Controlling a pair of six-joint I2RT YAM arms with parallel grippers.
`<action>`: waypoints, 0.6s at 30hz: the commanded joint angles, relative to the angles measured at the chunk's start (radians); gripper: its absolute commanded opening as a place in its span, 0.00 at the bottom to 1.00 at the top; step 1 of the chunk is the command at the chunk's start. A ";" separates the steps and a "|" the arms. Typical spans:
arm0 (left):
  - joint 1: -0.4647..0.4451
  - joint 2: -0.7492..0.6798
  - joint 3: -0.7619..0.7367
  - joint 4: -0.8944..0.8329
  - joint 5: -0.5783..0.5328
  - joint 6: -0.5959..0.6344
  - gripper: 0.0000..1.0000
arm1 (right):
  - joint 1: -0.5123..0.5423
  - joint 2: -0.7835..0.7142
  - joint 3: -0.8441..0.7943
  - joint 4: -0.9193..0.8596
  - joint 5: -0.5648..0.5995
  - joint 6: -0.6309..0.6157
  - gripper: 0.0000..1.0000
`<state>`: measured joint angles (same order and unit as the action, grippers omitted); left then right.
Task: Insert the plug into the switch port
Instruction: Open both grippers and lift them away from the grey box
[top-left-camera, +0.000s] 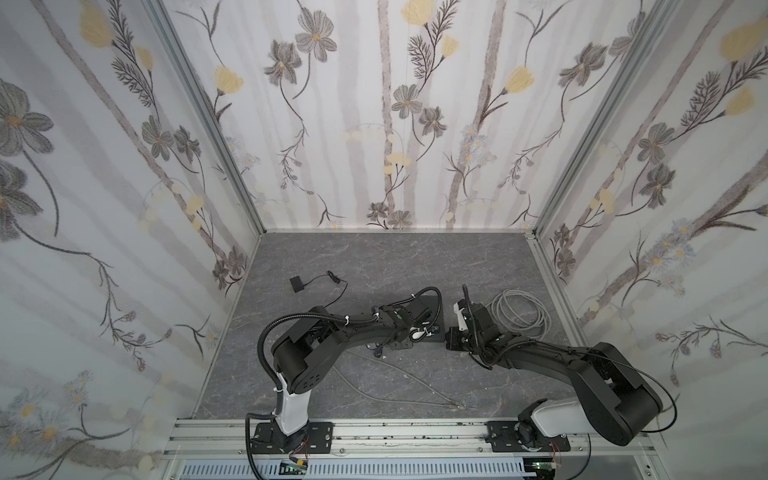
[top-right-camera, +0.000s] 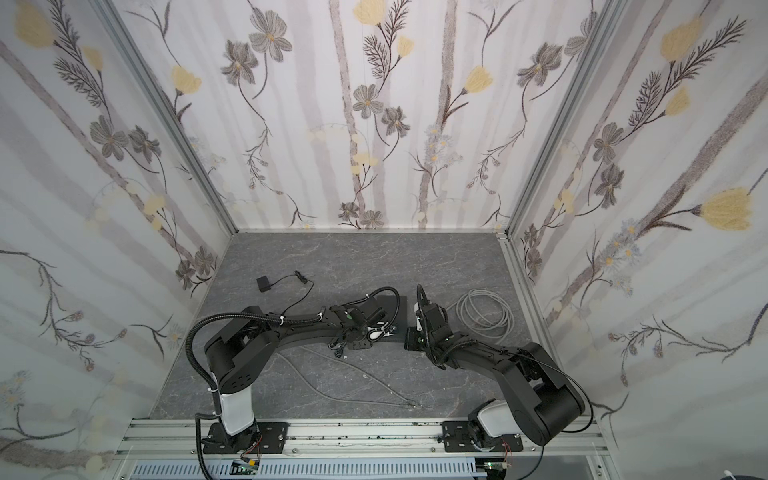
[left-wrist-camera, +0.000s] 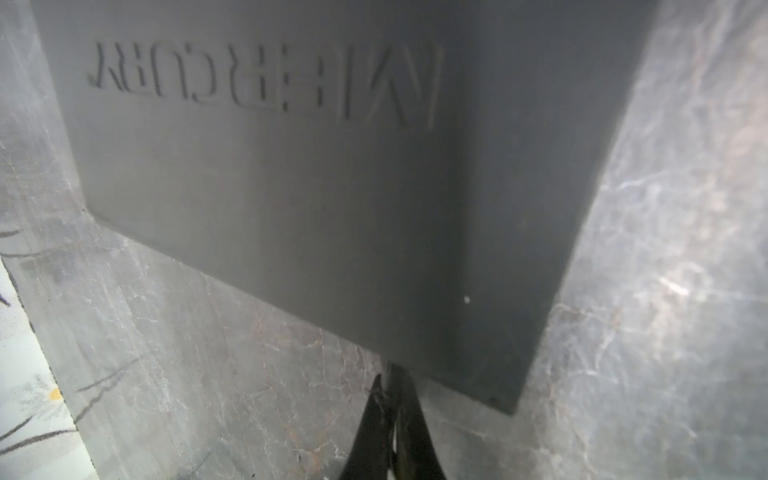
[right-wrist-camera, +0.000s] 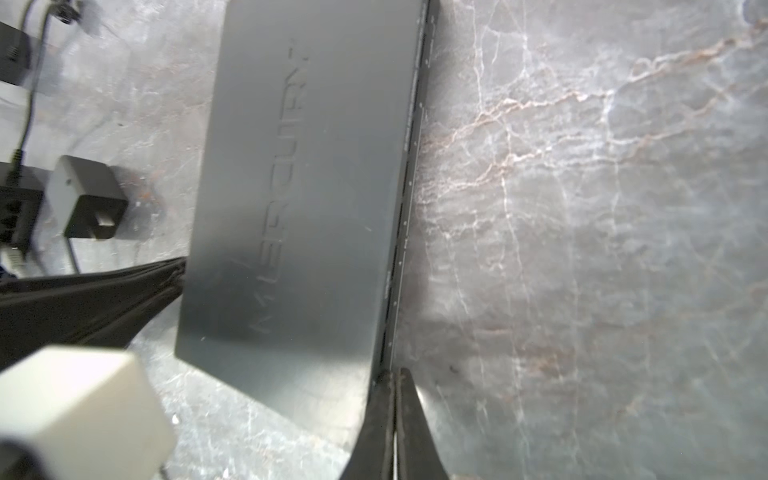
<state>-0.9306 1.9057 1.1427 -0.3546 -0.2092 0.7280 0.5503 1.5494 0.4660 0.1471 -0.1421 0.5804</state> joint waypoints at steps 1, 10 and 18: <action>-0.002 0.012 -0.022 -0.031 0.155 -0.012 0.06 | 0.003 -0.023 -0.035 0.110 -0.073 0.032 0.07; 0.007 -0.090 -0.067 -0.037 0.063 -0.079 0.37 | -0.012 -0.185 -0.108 0.083 -0.067 0.029 0.07; 0.009 -0.270 -0.081 -0.137 0.038 -0.223 0.59 | -0.041 -0.381 -0.102 -0.026 -0.048 -0.009 0.09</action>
<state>-0.9241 1.6955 1.0634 -0.4419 -0.1726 0.5884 0.5137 1.2007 0.3592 0.1596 -0.2024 0.5922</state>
